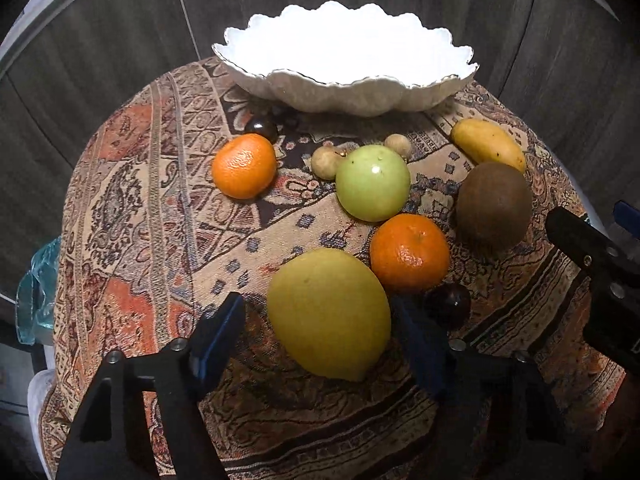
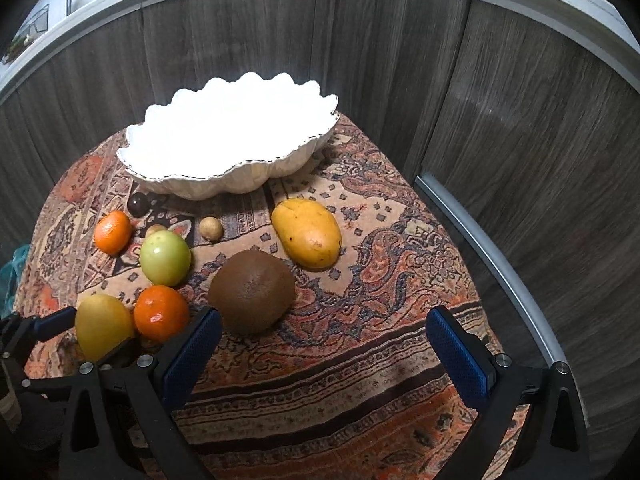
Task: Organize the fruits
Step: 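Move the left tool to the yellow lemon while the right tool approaches the brown kiwi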
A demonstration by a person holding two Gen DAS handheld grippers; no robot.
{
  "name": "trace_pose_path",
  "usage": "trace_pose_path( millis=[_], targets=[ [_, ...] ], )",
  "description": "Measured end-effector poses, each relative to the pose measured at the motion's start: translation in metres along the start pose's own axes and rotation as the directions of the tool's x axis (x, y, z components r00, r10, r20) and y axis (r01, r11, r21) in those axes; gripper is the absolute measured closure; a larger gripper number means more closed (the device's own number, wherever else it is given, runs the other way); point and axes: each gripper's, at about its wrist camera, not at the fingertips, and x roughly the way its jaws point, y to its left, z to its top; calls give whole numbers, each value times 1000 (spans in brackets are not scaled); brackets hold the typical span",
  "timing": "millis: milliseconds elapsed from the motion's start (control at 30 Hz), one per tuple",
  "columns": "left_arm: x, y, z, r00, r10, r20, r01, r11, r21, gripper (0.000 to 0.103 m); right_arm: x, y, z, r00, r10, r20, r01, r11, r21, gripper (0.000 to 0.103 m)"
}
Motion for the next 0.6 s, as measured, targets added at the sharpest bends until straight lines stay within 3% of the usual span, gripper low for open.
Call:
trace_pose_path(
  millis=[167,233,600],
  targets=[
    [4,-3,2,1000,-5,1,5,1000,15,38,4,1,2,1000,7,-13,-7,1000,6,0],
    [5,-4,2,1000,-11,0,11,1000,25,45,4,2,2,1000,11,-13,-11,1000,1,0],
    [-4,12,1,1000,-14,13,14,1000,-16,46,5,18,11,1000,29,-8,-29,999,-28,0]
  ],
)
